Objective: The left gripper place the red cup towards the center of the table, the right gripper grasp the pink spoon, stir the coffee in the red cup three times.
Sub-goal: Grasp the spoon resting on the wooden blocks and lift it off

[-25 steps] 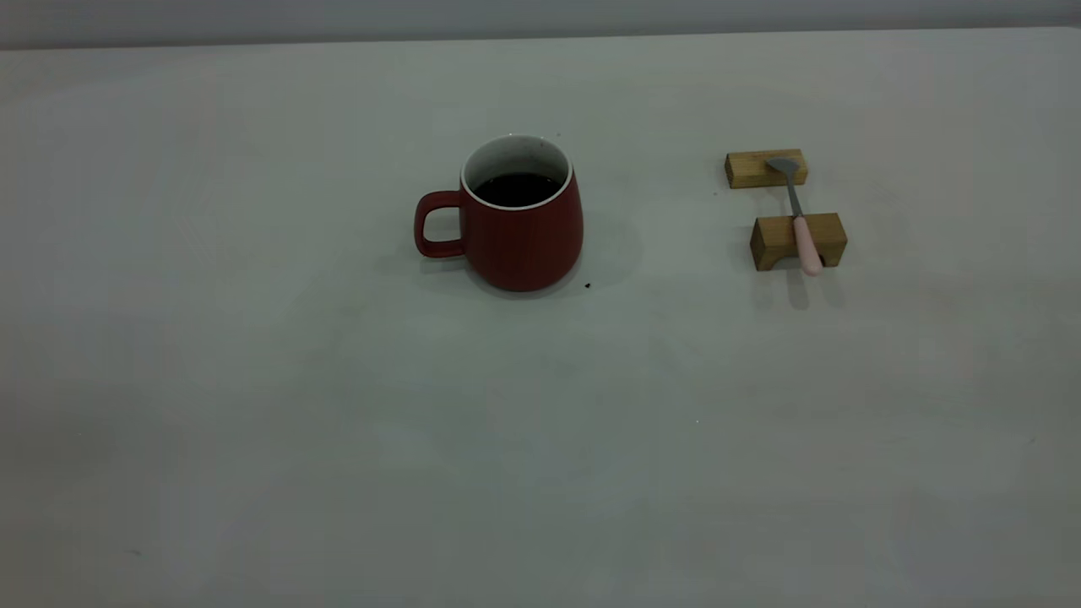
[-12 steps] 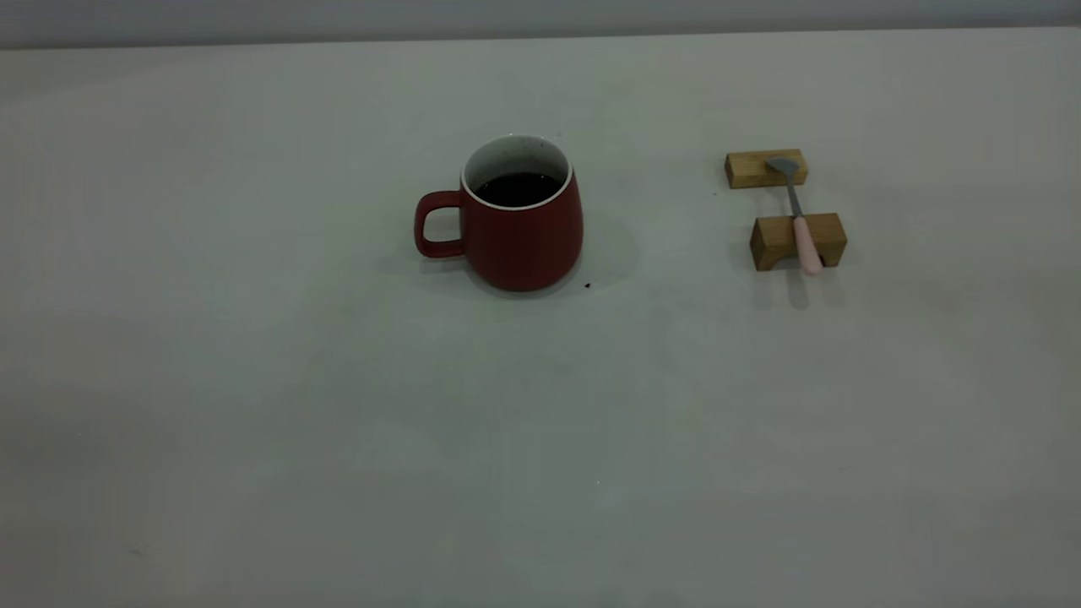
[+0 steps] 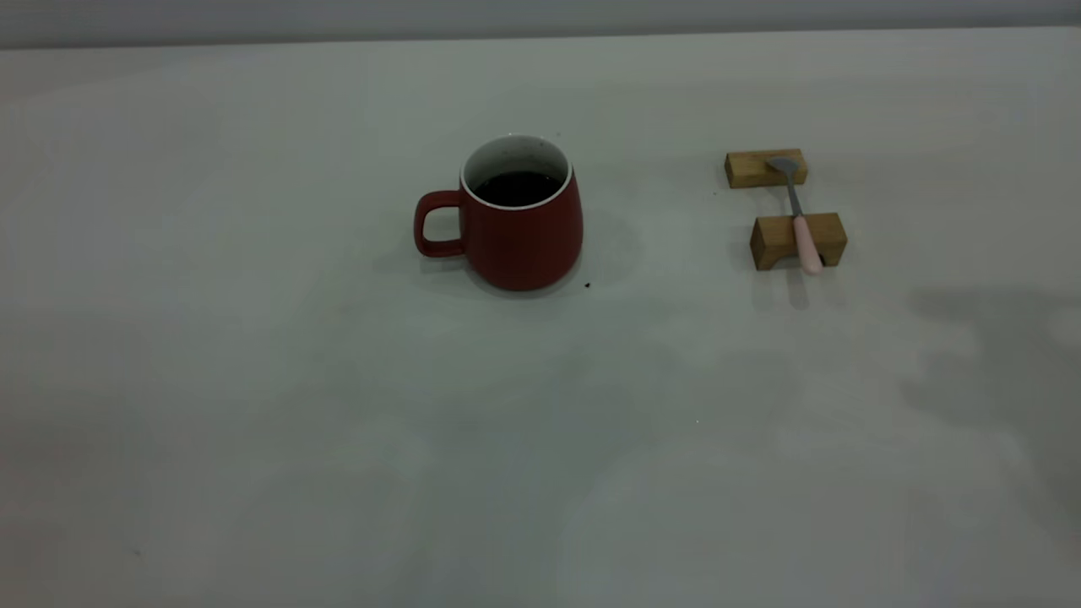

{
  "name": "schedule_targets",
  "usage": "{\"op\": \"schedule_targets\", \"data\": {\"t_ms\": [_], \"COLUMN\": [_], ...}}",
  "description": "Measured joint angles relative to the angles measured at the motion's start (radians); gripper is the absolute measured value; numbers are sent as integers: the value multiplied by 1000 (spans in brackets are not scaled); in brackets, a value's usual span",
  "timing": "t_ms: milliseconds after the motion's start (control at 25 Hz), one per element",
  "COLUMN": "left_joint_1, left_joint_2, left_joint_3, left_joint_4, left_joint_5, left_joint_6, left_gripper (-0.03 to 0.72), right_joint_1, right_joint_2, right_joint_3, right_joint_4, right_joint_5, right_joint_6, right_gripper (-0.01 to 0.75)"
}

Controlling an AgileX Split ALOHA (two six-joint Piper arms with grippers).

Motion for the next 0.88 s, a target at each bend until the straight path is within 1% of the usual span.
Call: {"op": "schedule_targets", "data": {"t_ms": [240, 400, 560, 680, 800, 880], "left_joint_1": [0, 0, 0, 0, 0, 0], "left_joint_2": [0, 0, 0, 0, 0, 0], "left_joint_3": [0, 0, 0, 0, 0, 0], "left_joint_4": [0, 0, 0, 0, 0, 0], "left_joint_5": [0, 0, 0, 0, 0, 0], "left_joint_6": [0, 0, 0, 0, 0, -1], "left_gripper": [585, 585, 585, 585, 585, 585], "right_joint_1": [77, 110, 135, 139, 145, 163], "right_joint_2": [383, 560, 670, 722, 757, 770], "right_joint_3": [-155, -252, -334, -386, -420, -433], "right_joint_4": [0, -1, -3, -4, -3, -3], "right_joint_5": [-47, -51, -54, -54, -55, -57], "right_joint_6": [-10, -15, -19, -21, -21, -22], "right_gripper": [669, 665, 661, 660, 659, 657]}}
